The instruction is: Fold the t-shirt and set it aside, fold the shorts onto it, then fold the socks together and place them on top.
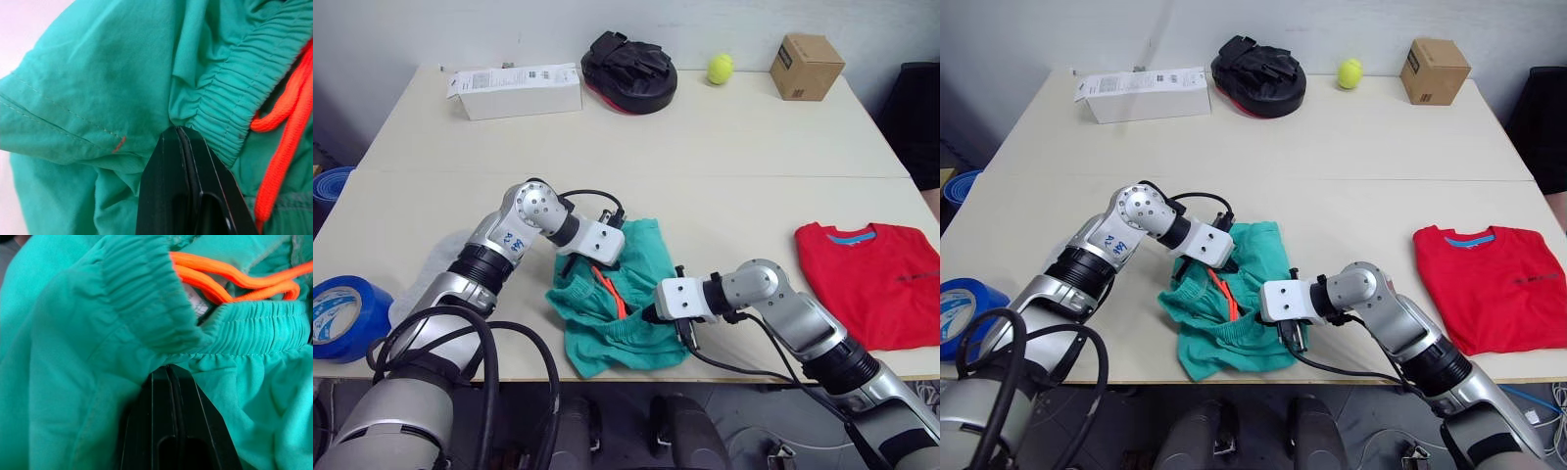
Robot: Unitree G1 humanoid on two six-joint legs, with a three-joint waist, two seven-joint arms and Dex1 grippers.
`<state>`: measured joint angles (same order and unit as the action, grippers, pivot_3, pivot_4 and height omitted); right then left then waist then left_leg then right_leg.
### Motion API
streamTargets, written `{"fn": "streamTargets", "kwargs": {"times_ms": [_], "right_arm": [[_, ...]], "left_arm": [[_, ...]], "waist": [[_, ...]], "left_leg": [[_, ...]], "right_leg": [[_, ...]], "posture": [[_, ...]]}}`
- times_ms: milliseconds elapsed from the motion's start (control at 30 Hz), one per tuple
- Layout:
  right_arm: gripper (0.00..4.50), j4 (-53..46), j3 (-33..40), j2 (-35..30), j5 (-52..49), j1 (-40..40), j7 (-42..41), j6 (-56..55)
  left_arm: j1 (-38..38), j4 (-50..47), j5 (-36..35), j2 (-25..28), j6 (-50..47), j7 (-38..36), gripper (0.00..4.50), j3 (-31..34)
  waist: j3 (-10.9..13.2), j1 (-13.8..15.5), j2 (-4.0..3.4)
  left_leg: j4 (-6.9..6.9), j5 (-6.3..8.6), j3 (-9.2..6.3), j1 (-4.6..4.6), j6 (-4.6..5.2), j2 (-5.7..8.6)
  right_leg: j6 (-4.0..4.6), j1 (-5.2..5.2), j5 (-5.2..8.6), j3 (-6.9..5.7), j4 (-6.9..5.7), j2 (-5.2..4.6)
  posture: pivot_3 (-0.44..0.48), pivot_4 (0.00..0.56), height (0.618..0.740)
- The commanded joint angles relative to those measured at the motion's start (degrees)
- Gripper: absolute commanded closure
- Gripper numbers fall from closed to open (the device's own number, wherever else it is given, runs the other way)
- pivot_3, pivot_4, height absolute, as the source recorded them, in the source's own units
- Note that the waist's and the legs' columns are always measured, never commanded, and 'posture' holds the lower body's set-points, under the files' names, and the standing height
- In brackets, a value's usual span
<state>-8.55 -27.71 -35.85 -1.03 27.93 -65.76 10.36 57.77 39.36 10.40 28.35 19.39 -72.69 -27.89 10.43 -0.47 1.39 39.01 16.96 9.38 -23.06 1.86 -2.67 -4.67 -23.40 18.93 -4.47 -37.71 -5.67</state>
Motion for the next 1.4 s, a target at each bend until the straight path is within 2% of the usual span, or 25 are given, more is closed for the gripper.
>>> {"fn": "streamTargets", "kwargs": {"times_ms": [33, 200, 433, 633, 1167, 1400], "right_arm": [[4.5, -2.45, 3.3, 0.25, -3.64, -2.61, -0.08, -0.21], [4.5, -8.0, 10.1, -1.53, -12.07, -4.76, -2.53, 2.1], [4.5, -8.57, 12.9, -3.44, -14.26, -6.37, -2.71, 3.6], [4.5, -10.93, 15.74, -3.11, -19.26, -6.02, -2.34, 8.36], [4.5, -9.89, 11.05, -6.82, -13.53, -10.62, -5.06, 3.6], [4.5, -6.89, 9.19, -7.78, -8.85, -13.39, -5.99, -1.99]], "left_arm": [[-0.18, 1.87, -0.64, -0.84, -3.65, 0.66, 4.47, 2.22], [0.08, -3.95, -7.34, -0.84, -10.96, -3.03, 4.47, 7.52], [-3.01, -10.83, -9.46, 0.42, -16.25, -4.65, 4.47, 9.6], [-9.54, -25.69, -15.32, 3.79, -27.5, -8.31, 4.47, 11.79], [-26.19, -45.82, -13.96, 13.05, -31.65, -9.07, 4.47, 7.51], [-30.05, -45.14, -10.44, 14.45, -28.67, -4.23, 4.47, 7.21]], "waist": [[0.0, 0.06, 0.0], [0.02, 0.2, -0.01], [0.03, 0.14, -0.01], [0.03, 0.07, -0.01], [0.03, 0.08, -0.02], [0.03, 0.39, -0.02]], "left_leg": [[0.03, 0.0, -0.03, 0.0, 0.0, 0.0], [0.07, 0.03, -0.09, -0.25, 0.04, 0.02], [0.05, 0.06, -0.11, -0.25, 0.06, 0.02], [0.05, 0.06, -0.1, -0.25, 0.06, 0.0], [0.05, 0.09, -0.11, -0.21, 0.04, -0.01], [0.05, 0.1, -0.12, -0.2, 0.03, 0.02]], "right_leg": [[0.0, 0.01, 0.0, 0.04, -0.02, -0.01], [0.0, -0.15, 0.0, 0.03, -0.04, -0.03], [0.0, -0.14, 0.0, -0.01, 0.0, 0.01], [0.0, -0.15, 0.0, 0.04, -0.02, 0.02], [0.05, -0.1, 0.03, 0.07, -0.02, 0.02], [0.06, -0.07, 0.03, 0.08, 0.02, -0.02]], "posture": [[0.0, 0.15, 0.74], [0.0, 0.15, 0.74], [0.0, 0.15, 0.74], [0.0, 0.15, 0.74], [0.0, 0.15, 0.74], [0.0, 0.15, 0.74]]}}
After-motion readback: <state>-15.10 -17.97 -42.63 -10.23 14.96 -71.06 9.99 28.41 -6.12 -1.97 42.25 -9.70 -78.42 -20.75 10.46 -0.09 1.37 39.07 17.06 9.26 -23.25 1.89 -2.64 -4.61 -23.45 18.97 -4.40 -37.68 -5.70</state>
